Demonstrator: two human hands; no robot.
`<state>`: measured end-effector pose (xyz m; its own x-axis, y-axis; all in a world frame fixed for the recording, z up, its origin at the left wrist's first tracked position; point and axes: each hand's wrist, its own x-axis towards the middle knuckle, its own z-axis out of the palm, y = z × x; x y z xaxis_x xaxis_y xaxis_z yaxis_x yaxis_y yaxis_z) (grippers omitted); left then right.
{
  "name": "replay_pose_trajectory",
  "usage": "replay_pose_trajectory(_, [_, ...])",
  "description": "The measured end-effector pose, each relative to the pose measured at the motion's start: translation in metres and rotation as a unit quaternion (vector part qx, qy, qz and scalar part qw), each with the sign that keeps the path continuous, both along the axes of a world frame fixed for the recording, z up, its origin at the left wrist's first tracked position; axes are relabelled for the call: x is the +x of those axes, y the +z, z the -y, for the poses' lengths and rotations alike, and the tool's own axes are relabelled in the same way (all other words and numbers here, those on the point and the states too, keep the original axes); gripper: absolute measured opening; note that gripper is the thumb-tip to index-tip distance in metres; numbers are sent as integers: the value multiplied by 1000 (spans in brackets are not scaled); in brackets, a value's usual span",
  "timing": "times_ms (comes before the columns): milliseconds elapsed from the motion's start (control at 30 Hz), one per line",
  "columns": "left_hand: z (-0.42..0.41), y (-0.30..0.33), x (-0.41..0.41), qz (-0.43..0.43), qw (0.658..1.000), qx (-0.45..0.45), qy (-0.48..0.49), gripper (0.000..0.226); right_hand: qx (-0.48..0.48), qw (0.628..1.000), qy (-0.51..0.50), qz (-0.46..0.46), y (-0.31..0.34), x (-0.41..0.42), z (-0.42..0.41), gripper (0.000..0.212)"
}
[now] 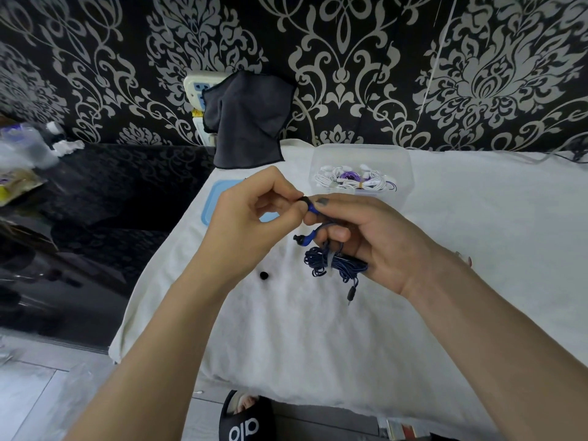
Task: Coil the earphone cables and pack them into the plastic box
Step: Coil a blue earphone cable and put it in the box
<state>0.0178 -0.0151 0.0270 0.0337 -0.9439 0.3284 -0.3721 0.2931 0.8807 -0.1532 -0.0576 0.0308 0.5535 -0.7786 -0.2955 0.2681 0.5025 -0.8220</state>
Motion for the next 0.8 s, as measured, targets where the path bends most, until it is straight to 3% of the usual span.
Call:
replay_pose_trajectory(267, [1,-6,-2,14,1000,-5,-7,11,-4,999,-33,-12,0,3,-7,16])
replay_pose_trajectory(800, [-1,-7,-4,1,1000,5,-18,20,0,1000,-15,-3,-4,2,-7,15])
